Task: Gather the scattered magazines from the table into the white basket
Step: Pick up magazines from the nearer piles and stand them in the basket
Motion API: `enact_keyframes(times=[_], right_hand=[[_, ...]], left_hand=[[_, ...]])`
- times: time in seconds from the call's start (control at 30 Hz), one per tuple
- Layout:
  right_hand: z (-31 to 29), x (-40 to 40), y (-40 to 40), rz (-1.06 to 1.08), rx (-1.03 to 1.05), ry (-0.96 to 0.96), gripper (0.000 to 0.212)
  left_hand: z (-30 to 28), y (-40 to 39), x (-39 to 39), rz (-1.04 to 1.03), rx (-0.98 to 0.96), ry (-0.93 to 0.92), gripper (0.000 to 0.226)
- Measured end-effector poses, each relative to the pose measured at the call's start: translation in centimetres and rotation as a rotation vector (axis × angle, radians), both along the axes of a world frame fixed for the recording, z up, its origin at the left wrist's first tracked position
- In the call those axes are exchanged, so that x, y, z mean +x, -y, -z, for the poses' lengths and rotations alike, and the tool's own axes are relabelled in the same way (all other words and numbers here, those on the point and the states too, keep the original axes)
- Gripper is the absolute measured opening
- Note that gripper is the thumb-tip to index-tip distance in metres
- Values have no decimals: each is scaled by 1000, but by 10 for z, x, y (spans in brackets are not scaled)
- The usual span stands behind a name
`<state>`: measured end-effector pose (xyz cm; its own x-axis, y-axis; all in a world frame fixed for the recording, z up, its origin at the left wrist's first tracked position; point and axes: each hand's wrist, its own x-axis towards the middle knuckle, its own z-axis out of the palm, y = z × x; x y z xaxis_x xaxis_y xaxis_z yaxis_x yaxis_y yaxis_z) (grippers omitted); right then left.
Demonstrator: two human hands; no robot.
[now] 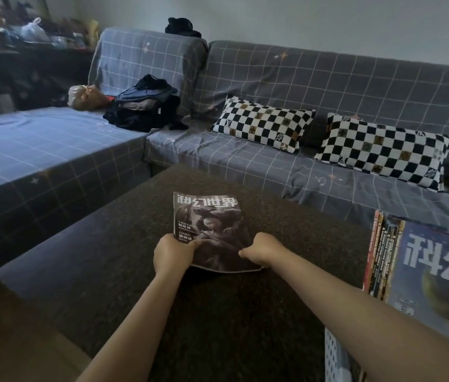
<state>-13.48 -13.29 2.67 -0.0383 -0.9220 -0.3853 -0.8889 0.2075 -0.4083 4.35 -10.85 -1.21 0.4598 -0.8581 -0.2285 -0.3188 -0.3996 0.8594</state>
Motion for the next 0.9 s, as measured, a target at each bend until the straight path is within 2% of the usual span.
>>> enact_keyframes(times=[0.13, 0.3, 0.37, 0.47, 0.57, 0.73, 0.9], right_hand=[[-6, -5, -15, 66, 64, 129, 43], [-16, -18, -46, 210, 202, 416, 68], [-22, -23, -60, 228, 219, 541, 61], [-34, -30, -85, 241, 137, 745, 34], [-51, -38, -115, 227, 59, 928, 18], [-80, -67, -166, 227, -78, 1102, 19], [-102, -114, -211, 268, -251, 1218, 27]], left_hand=[[-3, -8, -2, 26, -25, -129, 36], [-10, -60, -1, 52, -217, -174, 24], [-19, -85, 3, 60, -293, -232, 19], [-40, -118, 5, 73, -379, -368, 19], [-59, -144, 0, 94, -460, -431, 20], [-89, -175, -21, 185, -504, -468, 26], [-107, -198, -61, 319, -484, -579, 46]])
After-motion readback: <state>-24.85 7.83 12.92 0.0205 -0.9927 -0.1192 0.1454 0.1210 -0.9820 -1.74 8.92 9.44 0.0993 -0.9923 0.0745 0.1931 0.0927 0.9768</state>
